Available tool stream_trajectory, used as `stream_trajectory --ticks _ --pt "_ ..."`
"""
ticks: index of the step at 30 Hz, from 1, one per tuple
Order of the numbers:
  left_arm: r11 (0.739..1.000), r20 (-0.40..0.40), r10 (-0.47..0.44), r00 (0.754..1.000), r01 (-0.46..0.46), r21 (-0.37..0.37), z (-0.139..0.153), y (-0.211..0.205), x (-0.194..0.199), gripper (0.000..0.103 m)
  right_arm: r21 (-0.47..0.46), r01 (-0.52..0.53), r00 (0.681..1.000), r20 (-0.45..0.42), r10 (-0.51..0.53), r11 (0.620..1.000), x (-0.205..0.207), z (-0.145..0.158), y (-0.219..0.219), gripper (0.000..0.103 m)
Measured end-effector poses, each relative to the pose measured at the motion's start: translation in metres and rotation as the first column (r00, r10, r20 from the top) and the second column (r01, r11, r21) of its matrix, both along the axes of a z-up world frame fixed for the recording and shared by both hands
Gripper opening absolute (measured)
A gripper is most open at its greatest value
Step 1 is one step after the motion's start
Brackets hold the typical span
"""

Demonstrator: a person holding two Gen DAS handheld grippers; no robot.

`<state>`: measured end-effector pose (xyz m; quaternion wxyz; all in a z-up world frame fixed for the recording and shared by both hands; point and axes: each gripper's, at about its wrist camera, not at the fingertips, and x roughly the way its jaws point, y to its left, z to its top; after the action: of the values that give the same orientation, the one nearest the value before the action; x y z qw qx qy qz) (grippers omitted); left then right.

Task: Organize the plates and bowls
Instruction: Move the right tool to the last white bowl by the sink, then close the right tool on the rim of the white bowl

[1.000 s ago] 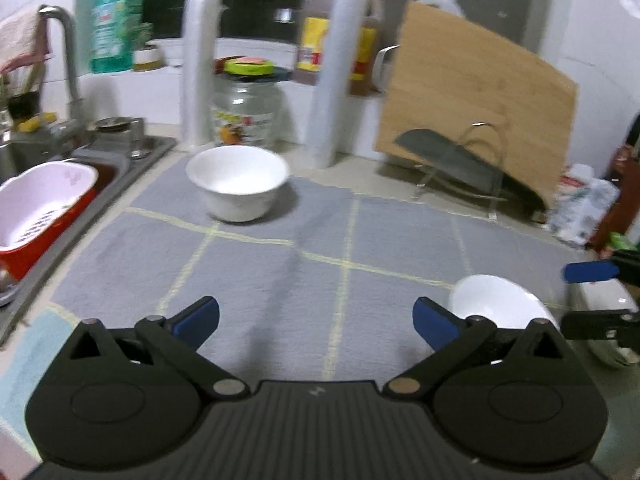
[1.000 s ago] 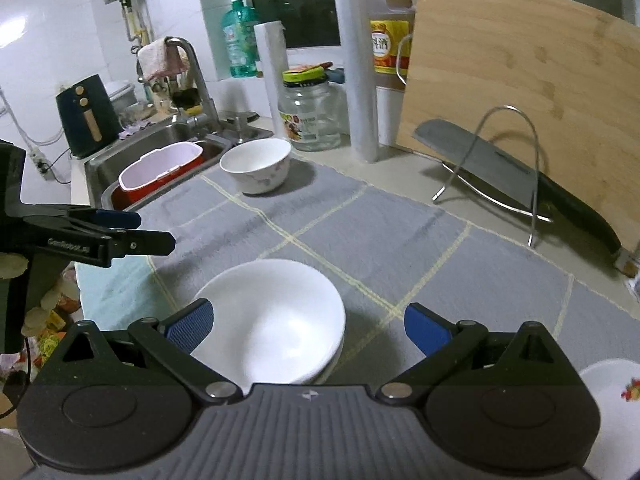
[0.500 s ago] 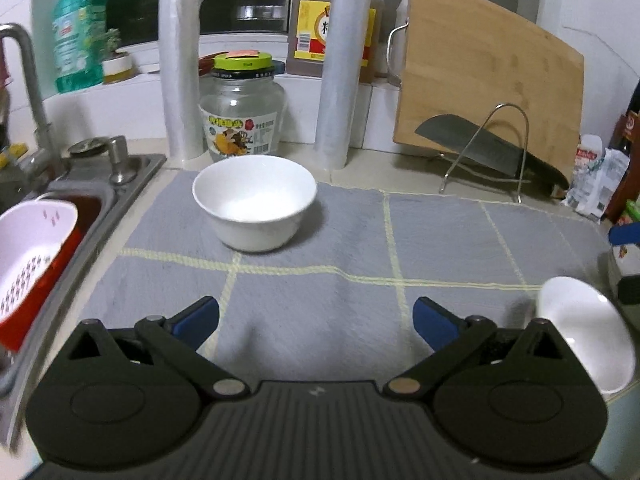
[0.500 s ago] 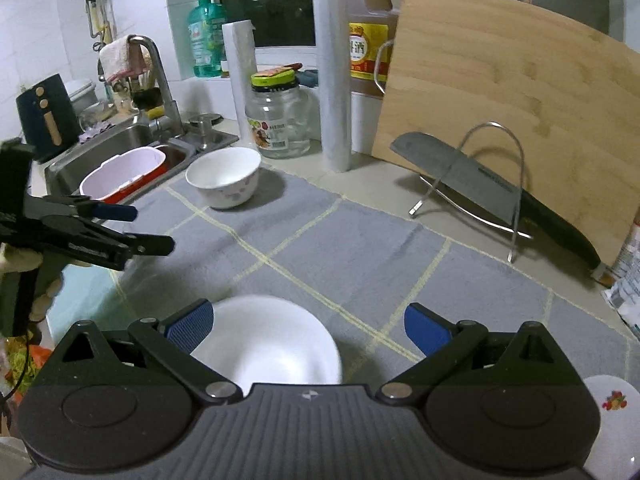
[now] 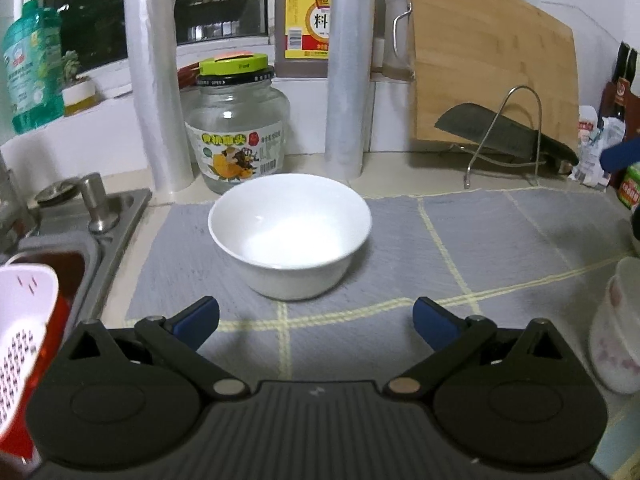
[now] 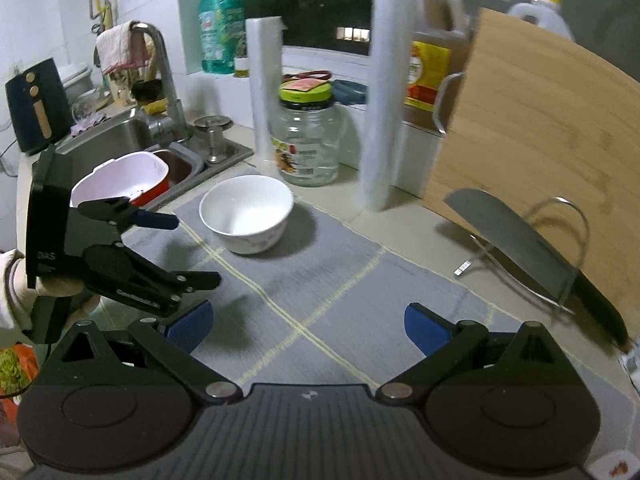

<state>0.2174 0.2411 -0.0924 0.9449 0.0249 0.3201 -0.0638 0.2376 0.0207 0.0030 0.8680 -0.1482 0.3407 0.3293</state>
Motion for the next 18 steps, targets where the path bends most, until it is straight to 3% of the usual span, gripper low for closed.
stream_trajectory --ticks 18 --pt "0.999 0.049 -0.032 0.998 0.031 0.033 -0.015 0.012 0.034 0.102 0.009 -0.104 0.989 -0.105 0.105 0.994 0.069 -0.015 0.077 0.102"
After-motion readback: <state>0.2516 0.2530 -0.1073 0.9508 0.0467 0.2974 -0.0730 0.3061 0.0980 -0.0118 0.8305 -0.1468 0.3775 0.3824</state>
